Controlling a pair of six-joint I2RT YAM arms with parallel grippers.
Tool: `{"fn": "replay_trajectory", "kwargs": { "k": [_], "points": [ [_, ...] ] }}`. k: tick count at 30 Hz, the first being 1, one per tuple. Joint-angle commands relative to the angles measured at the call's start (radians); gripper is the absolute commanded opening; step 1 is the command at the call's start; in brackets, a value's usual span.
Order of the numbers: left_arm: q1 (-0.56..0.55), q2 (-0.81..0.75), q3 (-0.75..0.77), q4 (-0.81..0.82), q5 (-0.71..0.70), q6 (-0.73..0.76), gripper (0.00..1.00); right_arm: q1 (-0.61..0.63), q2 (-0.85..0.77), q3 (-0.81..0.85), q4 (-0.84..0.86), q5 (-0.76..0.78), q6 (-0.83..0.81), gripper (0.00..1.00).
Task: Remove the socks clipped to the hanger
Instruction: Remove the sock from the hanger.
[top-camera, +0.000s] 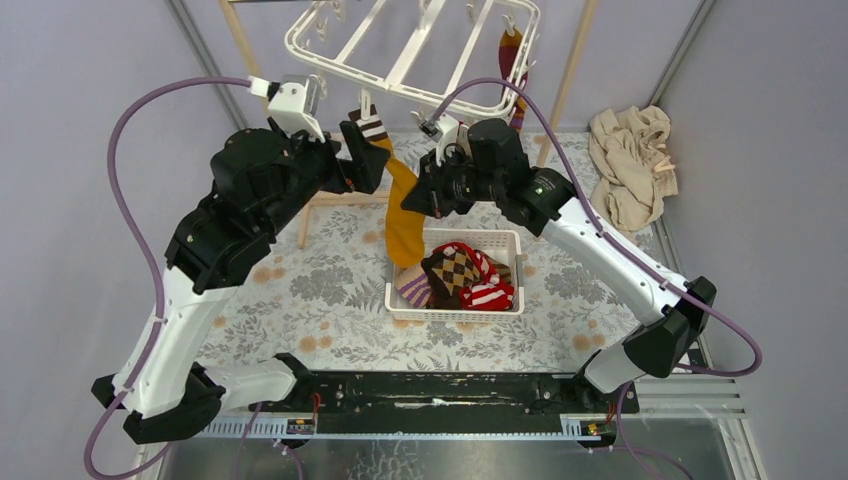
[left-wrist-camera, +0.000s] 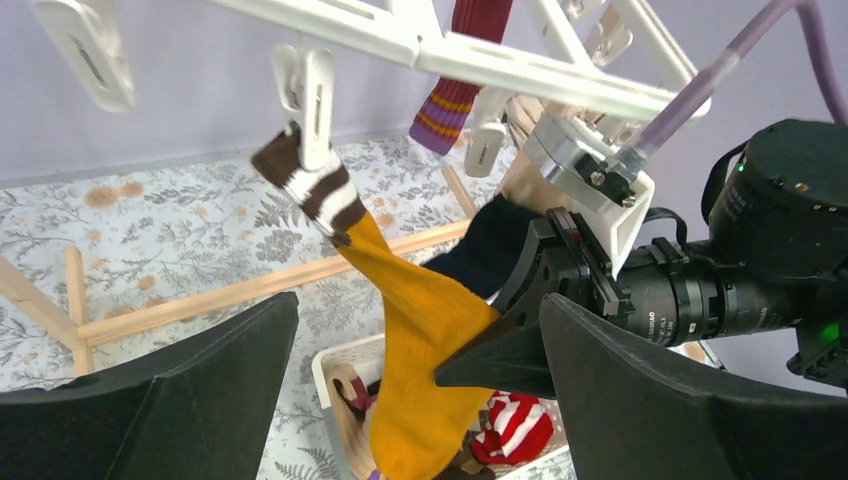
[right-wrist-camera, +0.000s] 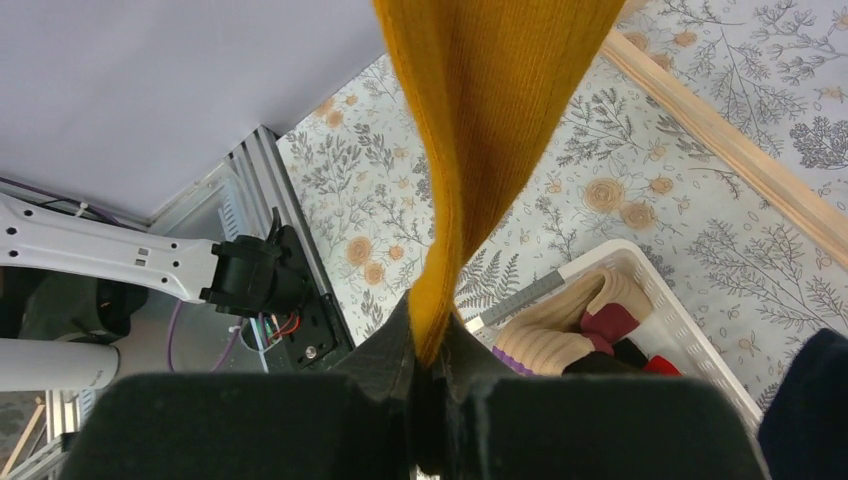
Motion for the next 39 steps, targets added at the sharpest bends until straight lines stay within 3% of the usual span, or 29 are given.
{"fn": "replay_trajectory", "kwargs": {
  "k": [1, 17, 31, 39],
  "points": [
    [0.043, 0.017, 0.067, 0.047, 0.026, 0.044, 0.99, -0.026, -0.034, 0.01, 0.054, -0.064, 0.023, 0.0],
    [0.331, 0.11, 0.158, 0.044, 0.47, 0.058, 0.98, -0.03, -0.031, 0.007, 0.06, -0.077, 0.03, 0.0],
    [0.363, 0.146, 0.116, 0.155, 0.646, 0.07, 0.98, -0.03, -0.045, -0.007, 0.051, -0.089, 0.032, 0.0],
    [0.362, 0.16, 0.093, 0.178, 0.64, 0.099, 0.97, -0.039, -0.064, 0.004, -0.003, -0.153, 0.018, 0.0]
  ]
}}
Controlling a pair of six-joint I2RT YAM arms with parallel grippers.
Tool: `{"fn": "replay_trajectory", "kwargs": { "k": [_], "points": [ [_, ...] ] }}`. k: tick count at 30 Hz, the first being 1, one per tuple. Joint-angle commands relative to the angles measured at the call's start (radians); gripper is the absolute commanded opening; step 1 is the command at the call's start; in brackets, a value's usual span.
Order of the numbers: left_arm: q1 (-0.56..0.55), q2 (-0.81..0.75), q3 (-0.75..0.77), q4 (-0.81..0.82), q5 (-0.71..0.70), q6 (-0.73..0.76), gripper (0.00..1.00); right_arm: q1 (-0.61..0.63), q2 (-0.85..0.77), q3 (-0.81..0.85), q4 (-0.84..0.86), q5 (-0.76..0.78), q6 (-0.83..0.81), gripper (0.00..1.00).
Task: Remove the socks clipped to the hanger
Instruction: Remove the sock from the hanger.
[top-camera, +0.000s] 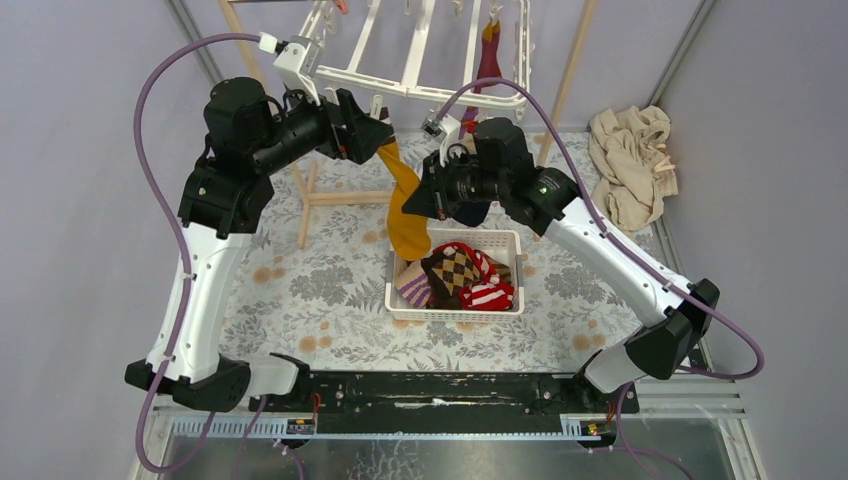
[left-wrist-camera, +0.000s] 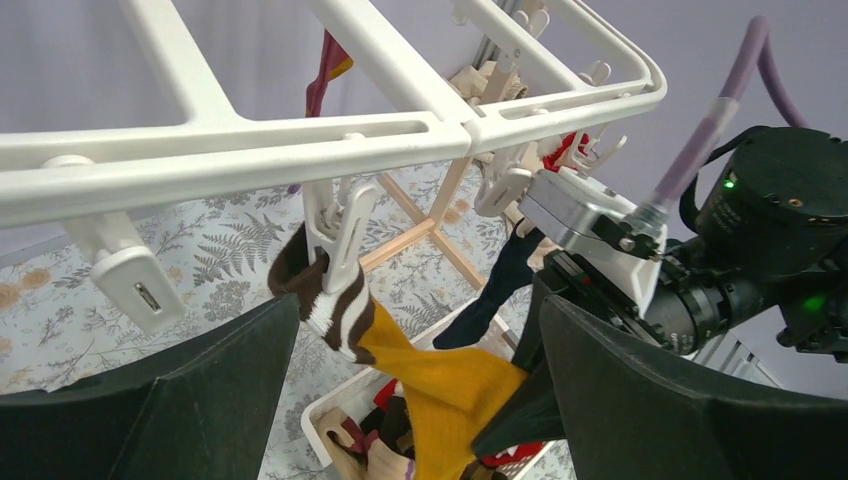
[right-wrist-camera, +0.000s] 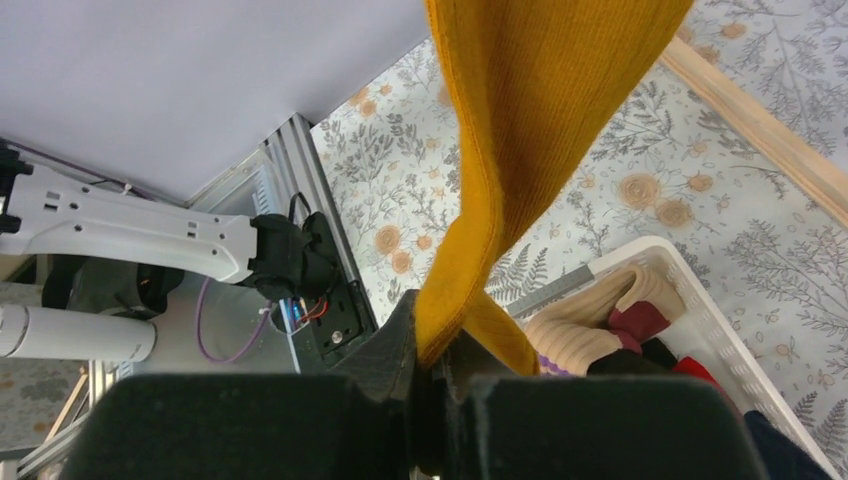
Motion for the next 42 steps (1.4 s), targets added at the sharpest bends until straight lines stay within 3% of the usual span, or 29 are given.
{"fn": "replay_trajectory", "kwargs": {
  "k": [1, 19, 36, 42],
  "points": [
    [0.009, 0.01, -0.008, 0.078, 0.02, 0.035, 0.97, -0.018, -0.053, 0.022, -0.025, -0.075, -0.008, 0.0],
    [0.011, 0.08, 0.027, 0.138, -0.003, 0.044, 0.97, -0.119, -0.031, 0.081, -0.126, -0.11, -0.025, 0.0],
    [0.029, 0.057, -0.096, 0.303, 0.059, 0.016, 0.74, -0.118, -0.037, 0.065, -0.104, -0.119, -0.008, 0.0],
    [0.038, 0.044, -0.138, 0.348, 0.076, 0.003, 0.7, -0.12, -0.039, 0.06, -0.097, -0.122, -0.006, 0.0]
  ]
}}
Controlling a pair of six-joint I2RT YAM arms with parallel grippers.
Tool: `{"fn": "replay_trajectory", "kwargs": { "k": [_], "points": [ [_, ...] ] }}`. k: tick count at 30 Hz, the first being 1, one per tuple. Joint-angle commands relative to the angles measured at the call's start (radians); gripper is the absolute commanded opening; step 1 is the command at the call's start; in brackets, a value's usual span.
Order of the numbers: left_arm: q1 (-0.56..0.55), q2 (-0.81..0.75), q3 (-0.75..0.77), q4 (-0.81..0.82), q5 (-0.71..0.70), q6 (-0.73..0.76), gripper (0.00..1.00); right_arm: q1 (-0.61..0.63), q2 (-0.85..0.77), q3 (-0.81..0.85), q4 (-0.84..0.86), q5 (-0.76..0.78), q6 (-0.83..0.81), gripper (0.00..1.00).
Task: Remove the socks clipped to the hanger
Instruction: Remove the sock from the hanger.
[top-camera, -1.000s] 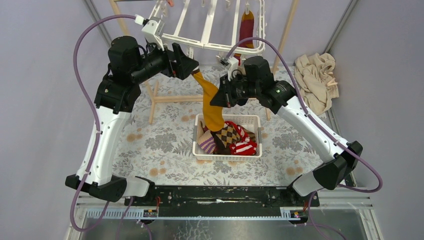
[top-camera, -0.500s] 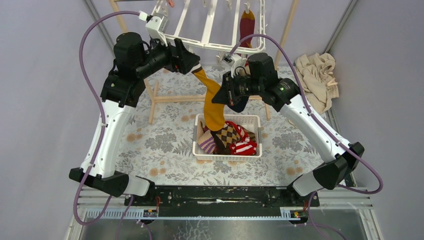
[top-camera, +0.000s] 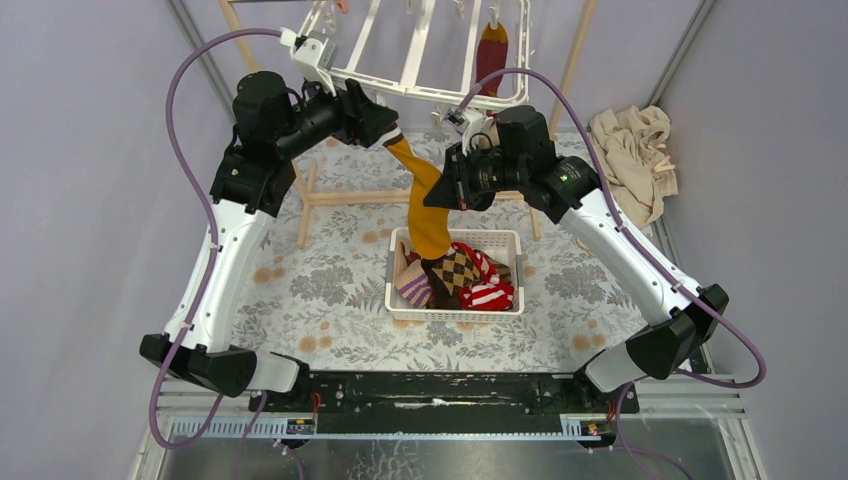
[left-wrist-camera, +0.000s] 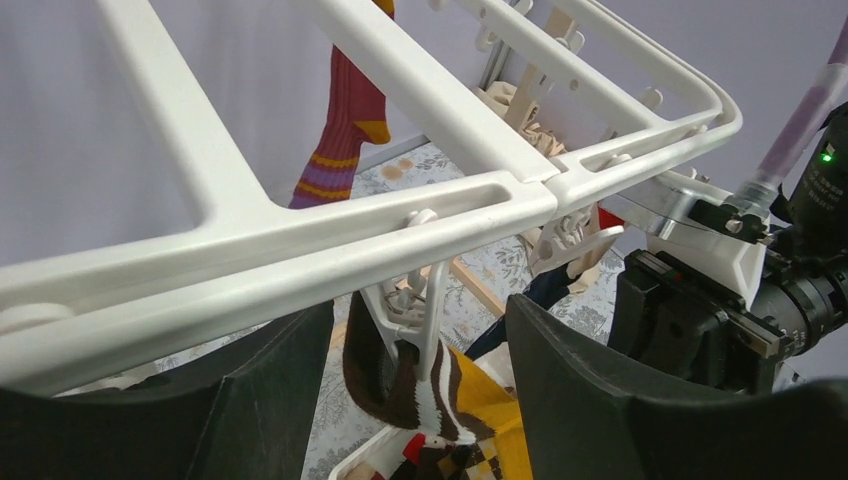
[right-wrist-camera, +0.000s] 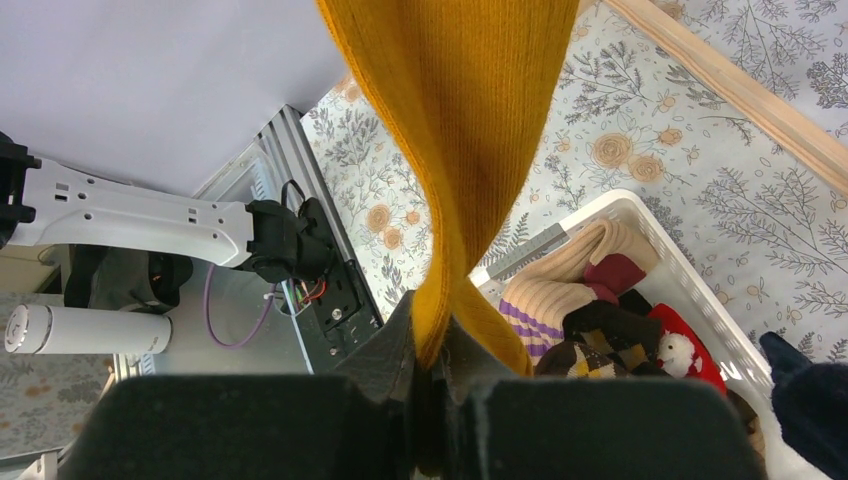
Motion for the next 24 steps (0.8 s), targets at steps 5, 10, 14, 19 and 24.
{"fn": "replay_trajectory", "kwargs": {
  "k": [5, 10, 14, 19, 24],
  "points": [
    [0.018, -0.052, -0.081, 0.198, 0.047, -0.066, 0.71, -0.005, -0.025, 0.008, 0.048, -0.035, 0.014, 0.0],
    [0.02, -0.089, -0.143, 0.267, 0.026, -0.08, 0.71, -0.005, -0.028, 0.007, 0.047, -0.037, 0.015, 0.0],
    [0.02, -0.105, -0.171, 0.305, 0.017, -0.088, 0.7, -0.006, -0.029, 0.008, 0.044, -0.037, 0.012, 0.0],
    [0.021, -0.106, -0.183, 0.338, 0.018, -0.098, 0.66, -0.005, -0.031, 0.001, 0.05, -0.038, 0.016, 0.0],
    [0.021, -0.091, -0.178, 0.35, 0.021, -0.104, 0.62, -0.005, -0.034, -0.001, 0.048, -0.036, 0.013, 0.0]
  ]
}}
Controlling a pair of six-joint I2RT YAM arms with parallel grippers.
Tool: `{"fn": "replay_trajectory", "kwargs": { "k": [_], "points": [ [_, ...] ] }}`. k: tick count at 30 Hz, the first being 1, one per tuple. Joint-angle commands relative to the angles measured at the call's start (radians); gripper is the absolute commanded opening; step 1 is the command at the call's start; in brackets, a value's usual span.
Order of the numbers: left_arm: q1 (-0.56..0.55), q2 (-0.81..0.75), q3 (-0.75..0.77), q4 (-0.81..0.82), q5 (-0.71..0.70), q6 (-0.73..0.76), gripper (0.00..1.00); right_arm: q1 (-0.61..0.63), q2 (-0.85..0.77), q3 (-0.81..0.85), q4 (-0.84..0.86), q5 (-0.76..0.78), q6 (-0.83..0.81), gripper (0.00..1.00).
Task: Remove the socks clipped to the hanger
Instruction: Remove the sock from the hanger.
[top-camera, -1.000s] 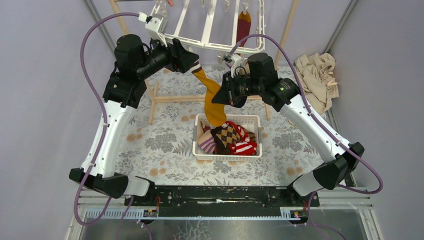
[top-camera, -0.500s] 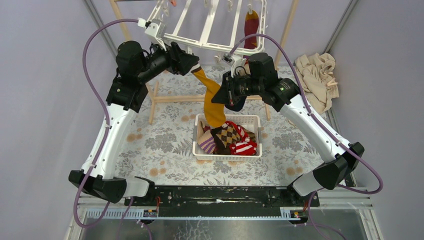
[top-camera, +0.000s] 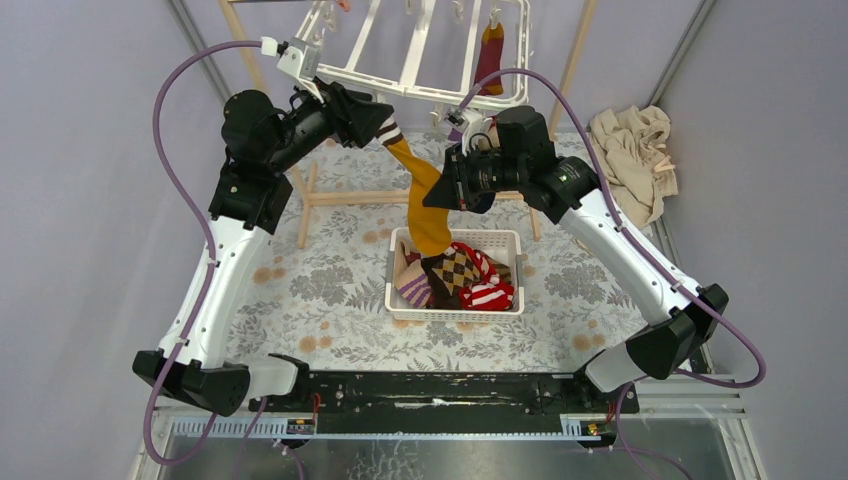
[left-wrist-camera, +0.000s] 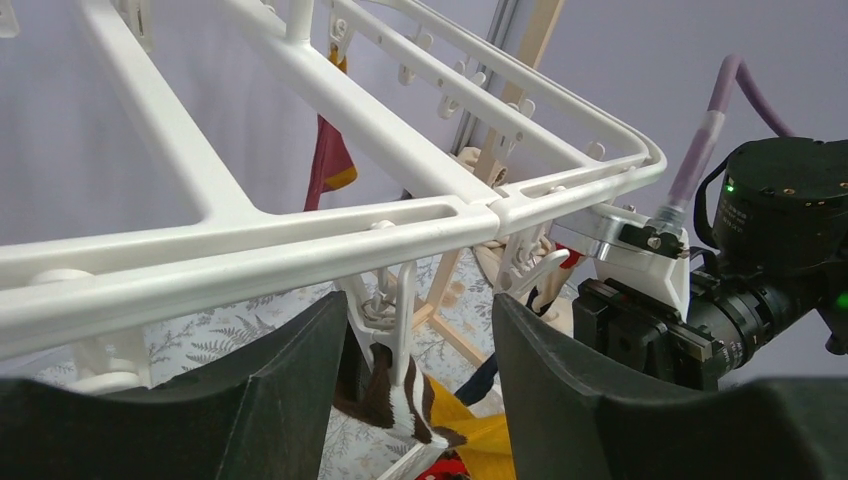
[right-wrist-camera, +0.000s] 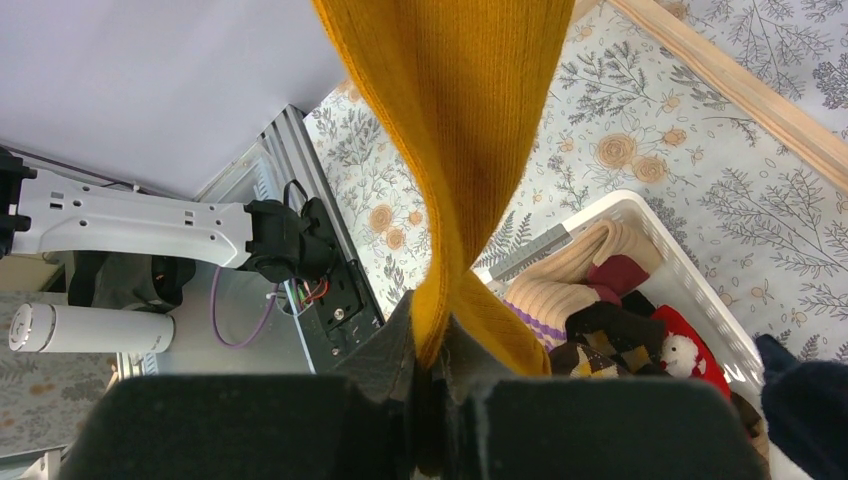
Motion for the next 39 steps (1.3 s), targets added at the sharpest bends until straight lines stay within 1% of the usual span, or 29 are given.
{"fn": "replay_trajectory", "kwargs": {
  "k": [1, 12, 16, 18, 20, 23, 25, 29, 32, 35, 39],
  "points": [
    [0.008, 0.005, -0.004, 0.087, 0.003, -0.015, 0.61, -0.005, -0.034, 0.004, 0.039, -0.03, 0.006, 0.0],
    [0.009, 0.026, 0.002, 0.088, 0.001, -0.018, 0.56, -0.005, -0.045, -0.018, 0.048, -0.03, 0.006, 0.0],
    [0.009, 0.032, -0.002, 0.091, -0.002, -0.018, 0.56, -0.005, -0.046, -0.021, 0.047, -0.03, 0.005, 0.0],
    [0.009, 0.033, -0.005, 0.096, -0.003, -0.019, 0.59, -0.005, -0.048, -0.022, 0.049, -0.029, 0.004, 0.0],
    [0.009, 0.038, -0.003, 0.094, -0.006, -0.018, 0.65, -0.005, -0.048, -0.025, 0.049, -0.029, 0.003, 0.0],
    [0.008, 0.039, -0.005, 0.095, -0.006, -0.018, 0.68, -0.005, -0.048, -0.03, 0.051, -0.028, 0.003, 0.0],
    [0.009, 0.039, -0.008, 0.102, -0.004, -0.018, 0.68, -0.005, -0.048, -0.033, 0.054, -0.032, 0.002, 0.0],
    [0.009, 0.041, -0.006, 0.109, 0.003, -0.018, 0.64, -0.005, -0.046, -0.036, 0.057, -0.03, 0.002, 0.0],
    [0.009, 0.043, -0.007, 0.118, 0.012, -0.02, 0.58, -0.006, -0.046, -0.039, 0.06, -0.033, 0.001, 0.0],
    [0.009, 0.053, -0.003, 0.117, 0.026, -0.022, 0.49, -0.006, -0.046, -0.043, 0.062, -0.031, 0.002, 0.0],
    [0.01, 0.055, -0.003, 0.114, 0.026, -0.022, 0.43, -0.006, -0.049, -0.045, 0.062, -0.029, 0.0, 0.0]
  ]
}}
